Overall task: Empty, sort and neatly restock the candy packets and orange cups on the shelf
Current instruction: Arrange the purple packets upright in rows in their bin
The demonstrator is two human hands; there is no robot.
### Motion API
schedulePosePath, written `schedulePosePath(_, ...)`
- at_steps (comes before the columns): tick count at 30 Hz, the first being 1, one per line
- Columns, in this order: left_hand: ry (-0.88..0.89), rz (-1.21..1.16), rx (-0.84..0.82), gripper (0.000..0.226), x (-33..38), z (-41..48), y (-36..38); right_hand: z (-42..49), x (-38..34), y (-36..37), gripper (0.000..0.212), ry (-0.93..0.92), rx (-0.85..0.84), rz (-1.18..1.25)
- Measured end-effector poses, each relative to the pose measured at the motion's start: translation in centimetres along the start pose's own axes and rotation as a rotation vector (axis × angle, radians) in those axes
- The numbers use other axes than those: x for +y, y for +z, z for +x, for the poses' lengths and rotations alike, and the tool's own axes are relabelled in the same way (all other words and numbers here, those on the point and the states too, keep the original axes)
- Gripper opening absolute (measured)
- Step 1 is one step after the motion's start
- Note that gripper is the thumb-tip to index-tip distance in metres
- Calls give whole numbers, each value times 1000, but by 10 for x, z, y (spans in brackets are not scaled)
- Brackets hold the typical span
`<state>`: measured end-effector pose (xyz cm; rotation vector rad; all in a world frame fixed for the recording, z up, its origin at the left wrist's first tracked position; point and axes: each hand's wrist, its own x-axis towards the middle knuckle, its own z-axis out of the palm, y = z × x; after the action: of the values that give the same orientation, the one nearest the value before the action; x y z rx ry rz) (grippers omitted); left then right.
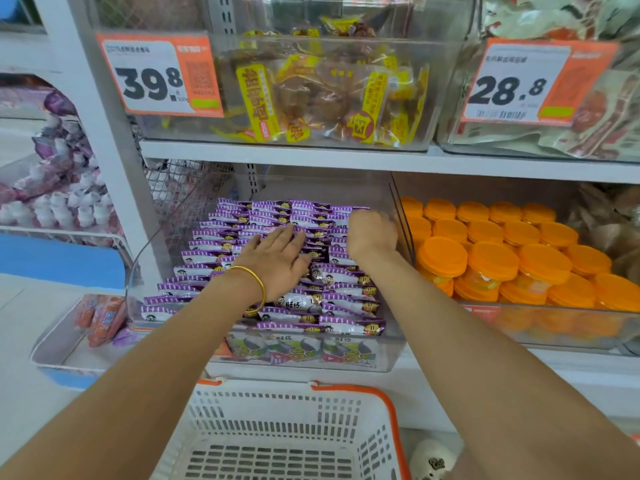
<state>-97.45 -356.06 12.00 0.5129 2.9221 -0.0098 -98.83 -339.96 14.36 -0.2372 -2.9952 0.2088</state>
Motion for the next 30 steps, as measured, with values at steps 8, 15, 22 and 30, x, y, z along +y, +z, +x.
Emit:
schedulePosePath(8, 13, -78, 53, 54, -4, 9, -1, 24, 5, 9, 19, 21, 171, 244)
schedulePosePath(15, 6, -78, 42, 53, 2, 24, -4, 28, -9, 30, 19, 43, 60, 201)
schedulePosePath(22, 54, -43, 31, 55, 9, 50, -9, 23, 1, 24, 30, 125, 143, 372)
schedulePosePath(30, 32, -91, 21, 55, 2, 45, -4, 12, -2, 36, 46, -53, -119, 127)
